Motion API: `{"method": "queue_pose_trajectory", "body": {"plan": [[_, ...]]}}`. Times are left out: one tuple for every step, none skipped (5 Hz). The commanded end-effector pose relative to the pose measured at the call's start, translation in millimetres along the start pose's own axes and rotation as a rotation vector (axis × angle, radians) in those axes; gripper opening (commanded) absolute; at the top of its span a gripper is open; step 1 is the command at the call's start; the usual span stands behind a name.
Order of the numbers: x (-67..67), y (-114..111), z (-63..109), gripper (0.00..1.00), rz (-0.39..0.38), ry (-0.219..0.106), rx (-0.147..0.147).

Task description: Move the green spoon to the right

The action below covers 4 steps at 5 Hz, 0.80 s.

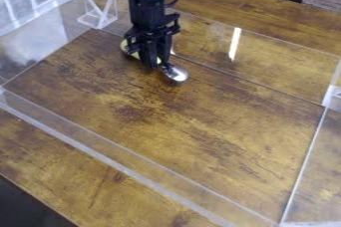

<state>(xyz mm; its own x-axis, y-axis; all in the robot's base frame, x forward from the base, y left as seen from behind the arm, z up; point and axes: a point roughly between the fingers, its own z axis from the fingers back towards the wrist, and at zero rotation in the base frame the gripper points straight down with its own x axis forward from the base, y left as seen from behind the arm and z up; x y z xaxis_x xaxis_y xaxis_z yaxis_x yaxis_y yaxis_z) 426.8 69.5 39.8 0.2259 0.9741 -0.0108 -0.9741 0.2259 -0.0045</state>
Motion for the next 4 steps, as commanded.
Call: {"method": "queue_pose_trajectory", "body": {"plan": [[-6.6, -15.4, 31.5, 0.0, -0.046, -0.053, -0.071], [-8.8, -19.5, 29.5, 0.0, -0.064, -0.073, -0.068], [-7.6, -21.8, 26.2, 0.0, -0.07, -0.081, -0.059], [-6.0, -23.2, 23.5, 0.0, -0.077, -0.091, -0.051]]}}
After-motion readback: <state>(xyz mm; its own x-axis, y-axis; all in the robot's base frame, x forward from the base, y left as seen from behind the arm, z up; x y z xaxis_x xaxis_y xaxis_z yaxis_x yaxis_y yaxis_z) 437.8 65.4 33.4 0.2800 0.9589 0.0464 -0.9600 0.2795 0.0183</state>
